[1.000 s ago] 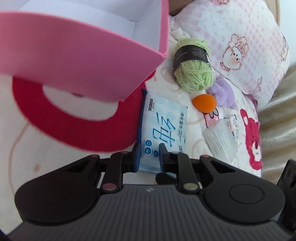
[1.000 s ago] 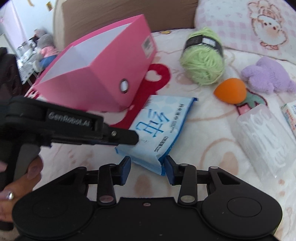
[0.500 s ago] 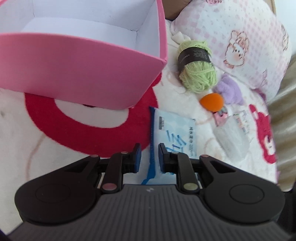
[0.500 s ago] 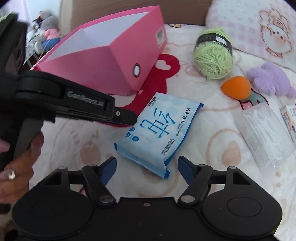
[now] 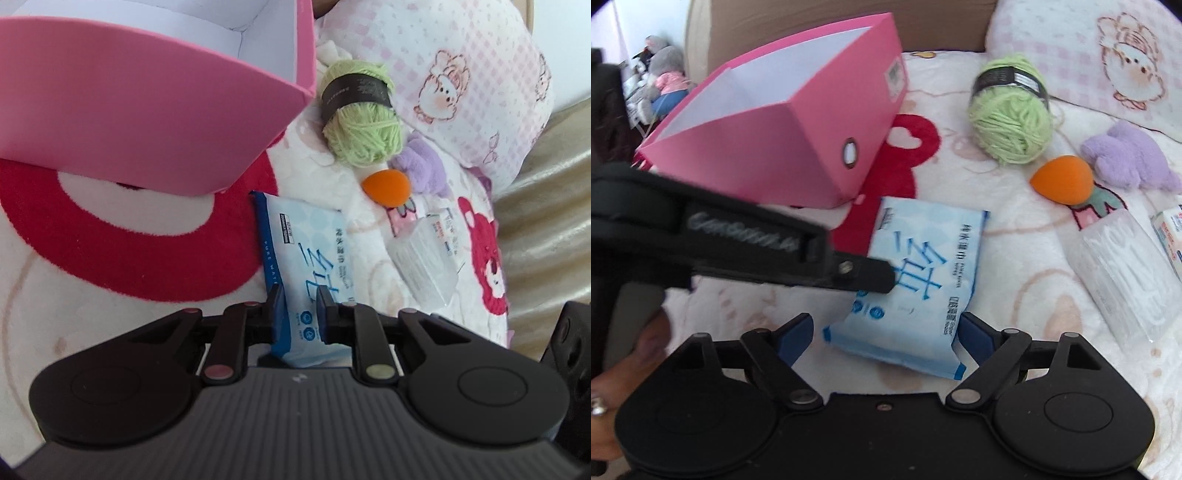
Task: Organize objects
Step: 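Close the left gripper on the wet-wipes pack edge, then lift the wet-wipes pack with the left gripper and carry it over the pink box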
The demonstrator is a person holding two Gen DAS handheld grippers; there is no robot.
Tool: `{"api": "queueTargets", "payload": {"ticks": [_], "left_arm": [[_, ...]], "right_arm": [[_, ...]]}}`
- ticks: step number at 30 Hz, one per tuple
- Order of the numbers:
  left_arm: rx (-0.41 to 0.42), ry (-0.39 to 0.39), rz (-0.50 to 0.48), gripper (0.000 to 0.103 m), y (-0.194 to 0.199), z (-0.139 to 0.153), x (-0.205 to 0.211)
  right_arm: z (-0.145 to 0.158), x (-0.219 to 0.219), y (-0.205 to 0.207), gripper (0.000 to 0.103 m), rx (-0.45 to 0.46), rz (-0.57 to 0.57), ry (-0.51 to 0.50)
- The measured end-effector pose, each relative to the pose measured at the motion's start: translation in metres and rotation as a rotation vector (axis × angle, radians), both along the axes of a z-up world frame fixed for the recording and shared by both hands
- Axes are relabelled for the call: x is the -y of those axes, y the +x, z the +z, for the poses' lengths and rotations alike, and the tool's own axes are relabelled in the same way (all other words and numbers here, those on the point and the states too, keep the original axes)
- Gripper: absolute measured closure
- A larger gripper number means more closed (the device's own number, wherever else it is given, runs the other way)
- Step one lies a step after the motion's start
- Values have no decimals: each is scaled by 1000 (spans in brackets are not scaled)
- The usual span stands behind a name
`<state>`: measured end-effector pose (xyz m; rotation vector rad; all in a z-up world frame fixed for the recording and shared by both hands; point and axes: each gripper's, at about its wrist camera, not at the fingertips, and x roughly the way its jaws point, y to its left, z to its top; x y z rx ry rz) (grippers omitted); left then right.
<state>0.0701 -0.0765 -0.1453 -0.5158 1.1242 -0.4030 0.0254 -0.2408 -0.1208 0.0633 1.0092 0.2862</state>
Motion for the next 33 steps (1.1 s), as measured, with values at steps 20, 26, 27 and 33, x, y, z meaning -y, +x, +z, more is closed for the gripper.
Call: {"api": "queueTargets", "payload": {"ticks": [20,26,27,33], "left_arm": [[39,66,-37,82,-15,7,15],[16,68,-60,82,-18,14,15],[10,83,-73,82,-18,15,17],[5,113,-109,82,-26,30,19]], "right_arm": [[8,0,-17,38,76,5,-32],[16,-3,-25,38,78,32,-44],[18,-3,-26,39,77,39,-43],[29,-4,-36,39,77,40,-22]]}}
